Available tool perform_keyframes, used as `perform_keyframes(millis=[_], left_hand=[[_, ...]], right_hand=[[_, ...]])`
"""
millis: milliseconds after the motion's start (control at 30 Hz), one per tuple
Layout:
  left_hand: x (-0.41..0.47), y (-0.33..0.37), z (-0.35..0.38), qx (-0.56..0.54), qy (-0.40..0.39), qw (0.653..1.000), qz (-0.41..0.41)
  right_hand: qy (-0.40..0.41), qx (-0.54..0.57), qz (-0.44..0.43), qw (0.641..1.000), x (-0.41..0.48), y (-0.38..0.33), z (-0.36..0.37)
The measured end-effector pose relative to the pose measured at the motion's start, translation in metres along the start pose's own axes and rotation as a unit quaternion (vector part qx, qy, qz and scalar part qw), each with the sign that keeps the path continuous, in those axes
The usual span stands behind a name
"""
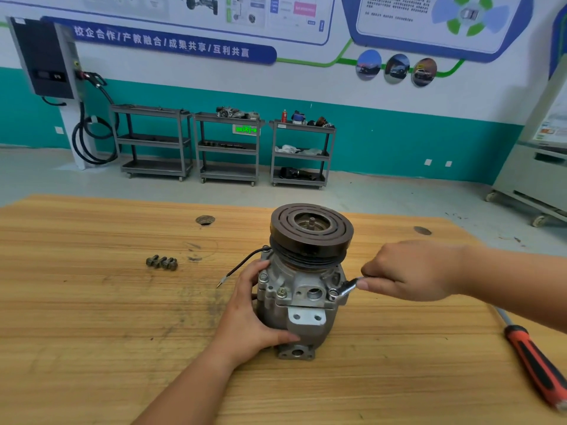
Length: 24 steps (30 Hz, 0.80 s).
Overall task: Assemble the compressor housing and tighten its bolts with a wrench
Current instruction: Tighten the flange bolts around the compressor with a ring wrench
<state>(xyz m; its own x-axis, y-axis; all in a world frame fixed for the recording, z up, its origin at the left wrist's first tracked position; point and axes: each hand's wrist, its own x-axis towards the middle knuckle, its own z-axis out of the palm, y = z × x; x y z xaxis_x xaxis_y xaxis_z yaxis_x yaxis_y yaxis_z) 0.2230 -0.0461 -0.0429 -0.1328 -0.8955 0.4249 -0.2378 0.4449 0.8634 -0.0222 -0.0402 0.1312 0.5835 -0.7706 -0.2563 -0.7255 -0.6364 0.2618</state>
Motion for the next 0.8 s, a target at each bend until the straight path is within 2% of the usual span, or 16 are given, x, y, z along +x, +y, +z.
perform_keyframes(millis=[133, 200, 233, 267, 300, 333, 433, 500, 567, 633, 733, 800], left_hand=[[0.001, -0.001, 0.0, 0.003, 0.001, 1.0, 0.0], [0.001, -0.002, 0.0, 0.003, 0.001, 1.0, 0.0], [0.001, -0.002, 0.0, 0.004, 0.002, 1.0, 0.0], [0.001, -0.002, 0.0, 0.005, 0.002, 1.0, -0.001], [0.001, -0.002, 0.0, 0.004, 0.001, 1.0, -0.002], [0.0, -0.001, 0.0, 0.003, -0.001, 1.0, -0.004], [0.0, 0.0, 0.001, 0.009, 0.003, 1.0, -0.002], [0.0, 0.002, 0.002, 0.012, 0.009, 1.0, 0.002], [-0.001, 0.004, 0.003, 0.008, 0.018, 1.0, 0.002], [-0.001, 0.005, 0.004, 0.0, 0.031, 1.0, 0.0], [-0.001, 0.008, 0.006, -0.021, 0.039, 0.999, -0.009], [0.001, 0.006, 0.007, -0.045, 0.036, 0.998, -0.022]], right_hand=[[0.059, 0.104, 0.138, 0.983, -0.021, -0.035, 0.022], [0.024, 0.277, 0.196, 0.94, -0.028, -0.052, 0.027], [-0.01, 0.41, 0.213, 0.887, -0.03, -0.057, 0.026], [-0.051, 0.551, 0.228, 0.801, -0.032, -0.061, 0.023], [-0.081, 0.671, 0.231, 0.699, -0.034, -0.065, 0.02], [-0.093, 0.759, 0.225, 0.603, -0.036, -0.07, 0.02], [-0.072, 0.915, 0.181, 0.354, -0.03, -0.095, 0.022], [-0.008, 0.965, 0.144, 0.219, -0.024, -0.118, 0.024], [0.058, 0.987, 0.108, 0.108, -0.012, -0.141, 0.023], [0.121, 0.989, 0.088, 0.018, 0.005, -0.161, 0.017], [0.203, 0.972, 0.084, -0.084, 0.025, -0.179, 0.005], [0.239, 0.959, 0.053, -0.142, 0.031, -0.181, 0.003]])
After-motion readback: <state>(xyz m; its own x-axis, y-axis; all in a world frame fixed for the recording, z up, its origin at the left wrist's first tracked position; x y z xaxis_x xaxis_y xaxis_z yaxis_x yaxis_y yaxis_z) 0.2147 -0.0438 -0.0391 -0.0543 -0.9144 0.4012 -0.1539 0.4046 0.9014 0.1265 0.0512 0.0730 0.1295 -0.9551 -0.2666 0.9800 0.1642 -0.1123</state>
